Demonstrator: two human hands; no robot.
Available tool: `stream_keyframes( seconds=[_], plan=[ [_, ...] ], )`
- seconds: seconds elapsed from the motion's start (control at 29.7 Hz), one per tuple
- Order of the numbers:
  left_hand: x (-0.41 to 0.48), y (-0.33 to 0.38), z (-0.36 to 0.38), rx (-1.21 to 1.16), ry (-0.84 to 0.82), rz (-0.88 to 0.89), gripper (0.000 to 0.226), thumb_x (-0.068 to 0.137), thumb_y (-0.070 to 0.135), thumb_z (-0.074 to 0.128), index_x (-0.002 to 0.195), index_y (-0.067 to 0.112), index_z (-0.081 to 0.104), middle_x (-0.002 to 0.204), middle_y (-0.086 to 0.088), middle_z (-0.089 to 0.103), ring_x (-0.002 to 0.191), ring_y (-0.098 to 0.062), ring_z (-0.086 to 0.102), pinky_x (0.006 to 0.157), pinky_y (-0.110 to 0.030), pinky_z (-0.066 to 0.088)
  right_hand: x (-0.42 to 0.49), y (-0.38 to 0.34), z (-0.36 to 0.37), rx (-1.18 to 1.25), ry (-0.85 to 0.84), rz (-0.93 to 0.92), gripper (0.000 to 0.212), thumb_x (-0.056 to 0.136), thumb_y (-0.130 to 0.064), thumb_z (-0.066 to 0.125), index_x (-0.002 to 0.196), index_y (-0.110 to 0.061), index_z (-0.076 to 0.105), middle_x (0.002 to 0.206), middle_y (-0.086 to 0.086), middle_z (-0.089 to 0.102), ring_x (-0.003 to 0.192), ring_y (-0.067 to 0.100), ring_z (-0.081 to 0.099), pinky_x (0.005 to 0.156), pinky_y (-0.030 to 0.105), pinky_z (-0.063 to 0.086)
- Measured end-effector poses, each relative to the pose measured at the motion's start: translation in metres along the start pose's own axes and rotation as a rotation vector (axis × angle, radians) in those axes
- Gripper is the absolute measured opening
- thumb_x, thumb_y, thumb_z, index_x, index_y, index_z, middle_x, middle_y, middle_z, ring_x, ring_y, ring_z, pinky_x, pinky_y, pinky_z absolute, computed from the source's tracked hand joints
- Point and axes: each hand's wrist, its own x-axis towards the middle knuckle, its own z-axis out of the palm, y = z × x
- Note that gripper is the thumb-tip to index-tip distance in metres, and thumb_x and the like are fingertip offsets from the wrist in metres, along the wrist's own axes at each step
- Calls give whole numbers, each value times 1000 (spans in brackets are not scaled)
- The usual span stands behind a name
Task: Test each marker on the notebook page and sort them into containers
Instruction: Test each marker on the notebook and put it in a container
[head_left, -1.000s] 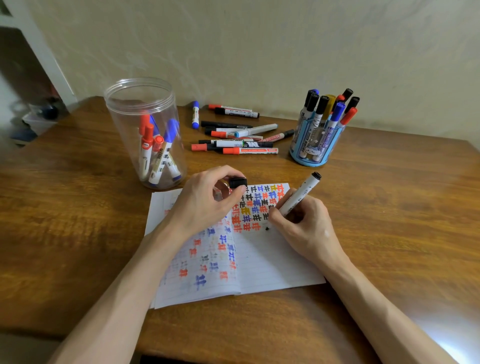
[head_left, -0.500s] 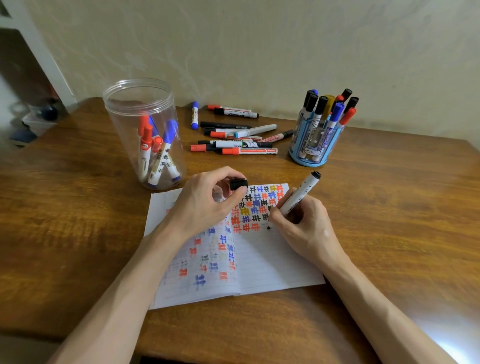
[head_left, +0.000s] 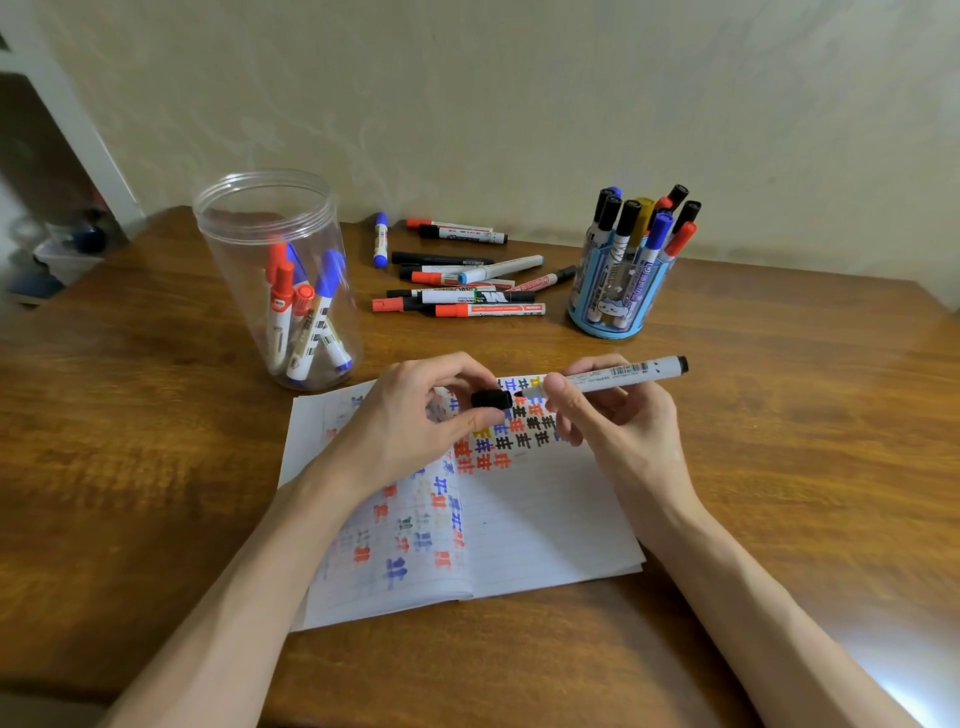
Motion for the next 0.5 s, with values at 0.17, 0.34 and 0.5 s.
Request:
stream_keyframes(
  seconds=[0.17, 0.34, 0.5],
  plan=[
    [0, 2, 1, 0, -18, 17, 25, 86, 24, 80, 110, 20, 72, 98, 17, 73, 100, 2, 67, 78, -6, 47, 0, 2, 1, -16, -83, -3, 19, 88, -16, 82, 98, -5, 71, 86, 5, 75, 73, 15, 71, 63, 21, 55],
    [-2, 3, 1, 12, 0, 8, 24, 87, 24, 77, 110, 20, 72, 97, 17, 71, 89, 10, 62, 69, -6, 44, 4, -1, -4, 26, -124, 150, 26, 98, -32, 74, 106, -8, 78, 92, 8, 79, 85, 19, 74, 76, 30, 56],
    [1, 0, -5, -15, 29, -34, 18, 91, 25, 74, 109, 27, 72, 103, 20, 72, 103, 3, 64, 78, -14, 52, 9, -7, -18, -30, -140, 208, 23, 101, -32, 68, 105, -13, 80, 89, 9, 78, 76, 21, 69, 65, 29, 54]
  ],
)
